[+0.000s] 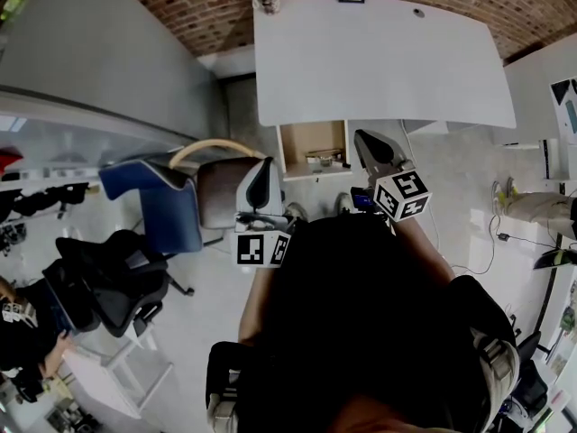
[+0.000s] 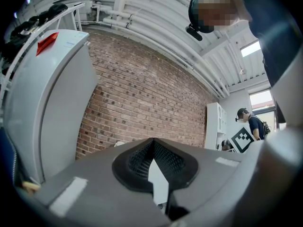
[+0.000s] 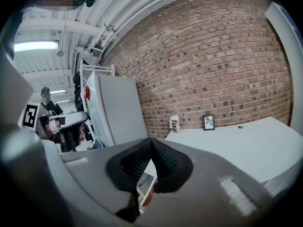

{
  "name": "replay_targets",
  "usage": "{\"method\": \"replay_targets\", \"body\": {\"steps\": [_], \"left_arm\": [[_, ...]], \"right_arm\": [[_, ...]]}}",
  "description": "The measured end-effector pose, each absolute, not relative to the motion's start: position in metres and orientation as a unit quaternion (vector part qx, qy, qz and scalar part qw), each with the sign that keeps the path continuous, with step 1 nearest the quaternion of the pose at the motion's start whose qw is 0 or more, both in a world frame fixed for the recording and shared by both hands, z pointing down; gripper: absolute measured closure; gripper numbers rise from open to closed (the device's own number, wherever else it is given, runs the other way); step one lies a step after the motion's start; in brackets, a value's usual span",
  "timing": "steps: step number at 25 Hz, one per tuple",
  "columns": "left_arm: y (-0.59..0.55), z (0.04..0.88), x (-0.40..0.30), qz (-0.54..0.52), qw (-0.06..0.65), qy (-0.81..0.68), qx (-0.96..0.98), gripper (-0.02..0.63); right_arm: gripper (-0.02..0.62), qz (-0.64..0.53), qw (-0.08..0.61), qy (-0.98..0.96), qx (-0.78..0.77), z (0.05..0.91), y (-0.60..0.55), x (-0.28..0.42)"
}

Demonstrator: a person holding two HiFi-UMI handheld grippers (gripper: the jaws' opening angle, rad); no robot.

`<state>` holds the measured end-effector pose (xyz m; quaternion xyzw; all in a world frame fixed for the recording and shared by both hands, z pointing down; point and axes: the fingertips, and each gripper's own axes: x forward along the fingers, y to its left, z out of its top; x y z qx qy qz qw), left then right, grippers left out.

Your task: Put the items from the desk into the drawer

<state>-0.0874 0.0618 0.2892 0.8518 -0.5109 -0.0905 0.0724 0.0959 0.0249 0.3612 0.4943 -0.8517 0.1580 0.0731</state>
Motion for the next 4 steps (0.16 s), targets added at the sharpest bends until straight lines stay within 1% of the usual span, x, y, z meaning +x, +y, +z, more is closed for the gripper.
{"method": "replay_targets", "body": {"steps": [4], "left_arm": [[0.0607,0.2888,-0.0858,-0.089,0.072,-0.511,0.852,0.592]], "right_arm": [[0.594,0.157,0.074,-0.852,0.493,0.3607,0.0235,0.0969]]}}
